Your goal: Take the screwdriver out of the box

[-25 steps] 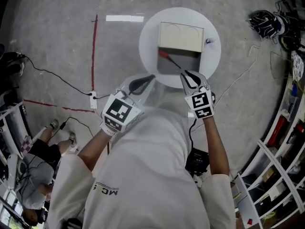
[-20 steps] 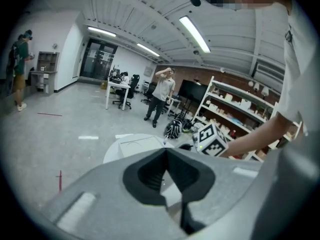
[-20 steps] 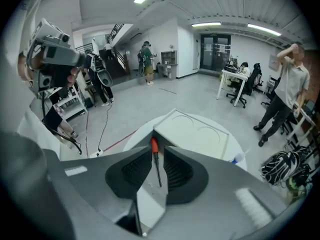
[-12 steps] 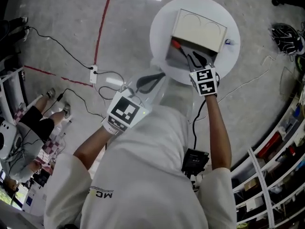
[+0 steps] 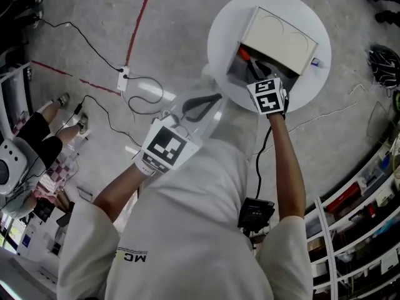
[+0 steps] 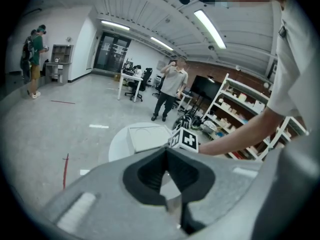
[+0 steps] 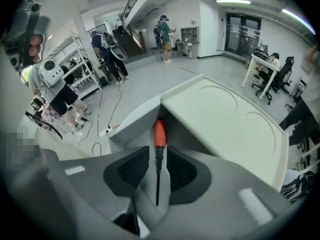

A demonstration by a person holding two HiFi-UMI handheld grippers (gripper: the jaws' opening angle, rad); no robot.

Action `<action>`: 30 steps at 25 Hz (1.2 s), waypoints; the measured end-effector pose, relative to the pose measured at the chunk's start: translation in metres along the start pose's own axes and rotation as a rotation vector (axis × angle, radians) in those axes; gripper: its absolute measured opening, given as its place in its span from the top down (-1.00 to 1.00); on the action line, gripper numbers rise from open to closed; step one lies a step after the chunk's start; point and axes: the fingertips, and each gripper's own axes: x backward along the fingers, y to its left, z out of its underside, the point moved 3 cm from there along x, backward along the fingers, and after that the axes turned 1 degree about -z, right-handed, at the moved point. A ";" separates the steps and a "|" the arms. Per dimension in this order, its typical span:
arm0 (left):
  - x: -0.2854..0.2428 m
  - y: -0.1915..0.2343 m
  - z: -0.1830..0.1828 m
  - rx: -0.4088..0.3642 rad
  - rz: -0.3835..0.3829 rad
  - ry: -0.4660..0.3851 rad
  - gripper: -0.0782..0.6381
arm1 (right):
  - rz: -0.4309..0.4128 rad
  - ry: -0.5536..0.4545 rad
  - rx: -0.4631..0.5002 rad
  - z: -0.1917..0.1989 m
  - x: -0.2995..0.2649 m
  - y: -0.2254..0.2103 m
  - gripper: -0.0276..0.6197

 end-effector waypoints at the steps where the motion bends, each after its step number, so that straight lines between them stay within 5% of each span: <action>1: 0.001 0.002 0.002 0.006 -0.006 0.000 0.78 | -0.005 0.019 0.004 0.001 -0.005 0.001 0.57; 10: 0.008 0.021 0.013 0.042 -0.044 -0.012 0.78 | 0.016 0.147 0.028 0.011 -0.043 -0.001 0.55; 17: 0.019 0.023 0.022 0.048 -0.053 -0.013 0.78 | 0.064 0.197 0.076 0.010 -0.045 0.001 0.74; 30: 0.028 0.012 0.011 0.006 -0.021 -0.030 0.78 | 0.109 0.117 0.098 0.005 0.002 0.016 0.74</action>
